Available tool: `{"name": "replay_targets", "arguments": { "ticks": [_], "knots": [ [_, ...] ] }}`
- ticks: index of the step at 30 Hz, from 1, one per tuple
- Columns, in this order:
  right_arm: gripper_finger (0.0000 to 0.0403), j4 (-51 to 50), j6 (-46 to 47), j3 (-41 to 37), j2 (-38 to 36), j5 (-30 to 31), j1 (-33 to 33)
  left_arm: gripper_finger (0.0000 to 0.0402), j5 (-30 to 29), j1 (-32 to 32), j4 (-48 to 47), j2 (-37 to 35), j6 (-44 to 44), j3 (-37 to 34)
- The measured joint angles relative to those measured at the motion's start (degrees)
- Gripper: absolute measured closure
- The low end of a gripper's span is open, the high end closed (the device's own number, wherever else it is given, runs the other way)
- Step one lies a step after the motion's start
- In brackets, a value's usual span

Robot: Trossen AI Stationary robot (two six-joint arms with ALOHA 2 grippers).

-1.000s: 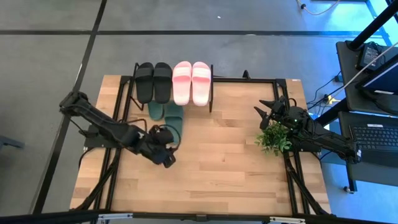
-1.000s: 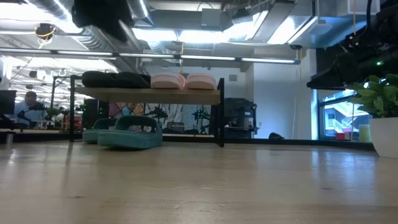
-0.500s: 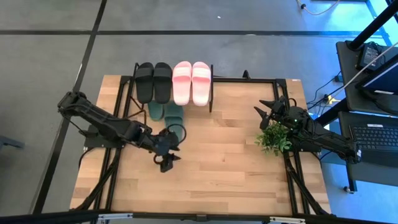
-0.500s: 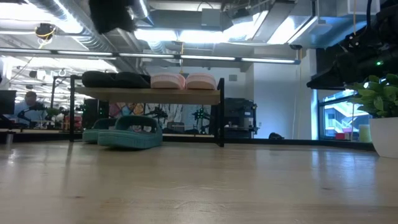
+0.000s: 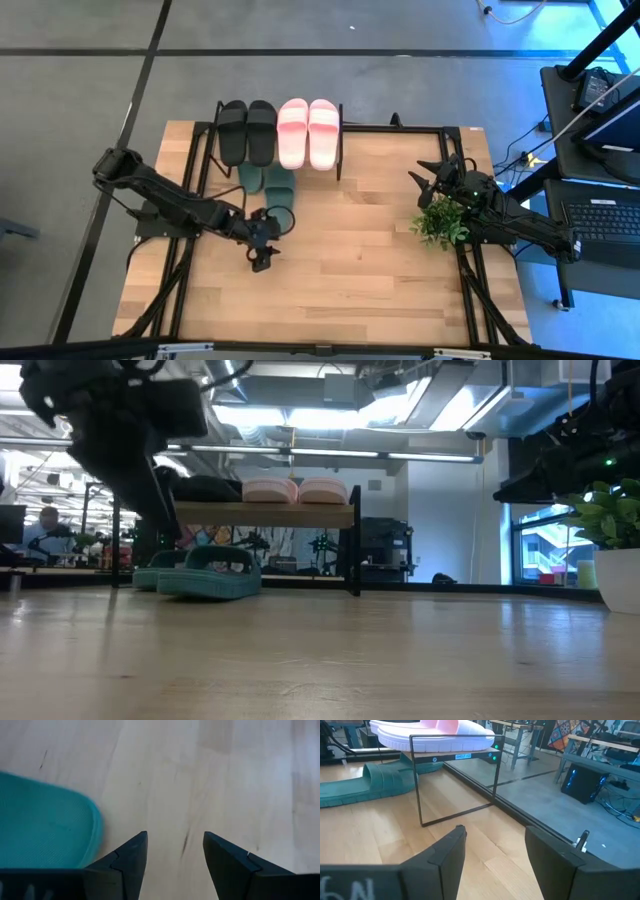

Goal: Pick and place slides into the shelf
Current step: Put the green slide under the shelf

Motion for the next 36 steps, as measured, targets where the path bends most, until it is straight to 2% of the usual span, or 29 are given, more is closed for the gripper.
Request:
{"name": "replay_targets", "arguments": {
  "ticks": [4, 11, 17, 27, 36],
  "knots": [
    [0.0197, 0.00, 0.02, 0.00, 0.00, 0.00, -0.01, 0.0216, 1.40, 1.45, 0.75, 0.00, 0.47, -1.90],
    [0.0197, 0.00, 0.02, 0.00, 0.00, 0.00, -0.01, 0.0216, 4.14, 4.44, 9.95, 0.00, 4.73, -4.80],
    [0.0197, 0.00, 0.03, 0.00, 0.00, 0.00, 0.00, 0.0216, 6.94, 6.02, 10.38, 0.36, 8.16, -5.32],
    [0.0197, 0.02, 0.03, 0.00, 0.00, 0.00, -0.01, 0.0216, 6.89, 6.11, 10.93, 7.35, 10.41, -5.34],
    [0.0197, 0.02, 0.02, 0.00, 0.00, 0.00, 0.00, 0.0216, 4.96, 7.95, 12.32, 11.11, 7.34, -5.17]
  ]
}}
